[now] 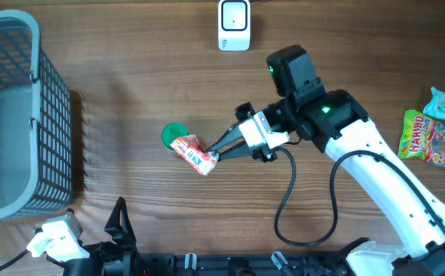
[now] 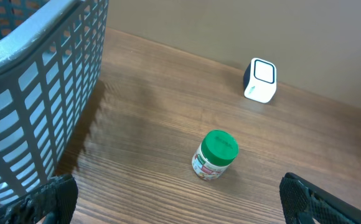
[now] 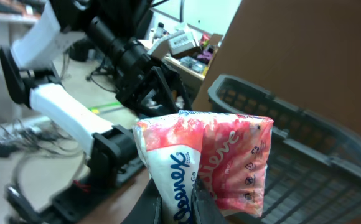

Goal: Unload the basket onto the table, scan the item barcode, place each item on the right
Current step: 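Lift the tissue pack toward the white scanner, then hold the tissue pack against the scanner with the right gripper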

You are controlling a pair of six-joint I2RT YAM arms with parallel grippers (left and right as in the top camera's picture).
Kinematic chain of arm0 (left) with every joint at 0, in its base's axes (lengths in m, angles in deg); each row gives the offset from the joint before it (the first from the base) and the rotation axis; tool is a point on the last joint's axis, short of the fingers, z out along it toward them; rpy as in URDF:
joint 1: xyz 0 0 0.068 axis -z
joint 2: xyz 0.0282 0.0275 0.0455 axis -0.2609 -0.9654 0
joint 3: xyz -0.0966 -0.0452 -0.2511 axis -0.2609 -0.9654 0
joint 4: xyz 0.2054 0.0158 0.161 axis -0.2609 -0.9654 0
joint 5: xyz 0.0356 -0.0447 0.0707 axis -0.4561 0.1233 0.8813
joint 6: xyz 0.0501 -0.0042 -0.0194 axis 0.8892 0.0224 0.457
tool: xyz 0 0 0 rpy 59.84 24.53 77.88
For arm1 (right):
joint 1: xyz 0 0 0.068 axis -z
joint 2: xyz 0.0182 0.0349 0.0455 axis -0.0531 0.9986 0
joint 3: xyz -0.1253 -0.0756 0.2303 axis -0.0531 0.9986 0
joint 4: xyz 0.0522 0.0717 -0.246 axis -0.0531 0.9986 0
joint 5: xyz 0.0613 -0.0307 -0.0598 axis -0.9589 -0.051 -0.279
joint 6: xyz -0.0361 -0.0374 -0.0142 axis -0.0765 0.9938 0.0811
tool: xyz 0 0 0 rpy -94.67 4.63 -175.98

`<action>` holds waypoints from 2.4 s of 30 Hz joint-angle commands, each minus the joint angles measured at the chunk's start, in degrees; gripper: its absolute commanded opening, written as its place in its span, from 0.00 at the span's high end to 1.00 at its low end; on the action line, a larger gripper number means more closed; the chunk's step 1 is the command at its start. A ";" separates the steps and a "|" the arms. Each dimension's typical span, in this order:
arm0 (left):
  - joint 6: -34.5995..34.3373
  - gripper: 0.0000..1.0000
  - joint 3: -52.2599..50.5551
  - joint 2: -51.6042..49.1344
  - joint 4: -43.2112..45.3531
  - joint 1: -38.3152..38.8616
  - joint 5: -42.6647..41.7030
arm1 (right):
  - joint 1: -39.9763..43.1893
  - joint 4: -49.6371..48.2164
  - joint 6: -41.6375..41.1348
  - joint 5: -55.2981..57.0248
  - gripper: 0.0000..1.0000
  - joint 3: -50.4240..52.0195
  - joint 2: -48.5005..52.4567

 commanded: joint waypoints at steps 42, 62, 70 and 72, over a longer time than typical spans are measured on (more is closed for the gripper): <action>0.13 0.00 -0.24 0.57 0.20 0.37 0.57 | 13.46 -84.63 -179.49 62.38 0.96 -13.88 47.41; 0.13 0.00 -0.24 0.57 0.20 0.37 0.57 | 12.98 -67.25 -189.61 60.39 0.96 -23.39 54.66; 0.13 0.00 -0.26 0.57 0.20 0.37 0.57 | 15.78 -72.70 -174.35 58.23 0.95 -23.39 54.53; 0.13 0.00 -0.24 0.57 0.20 0.37 0.57 | 16.83 -72.48 -167.51 56.92 0.95 -23.39 53.72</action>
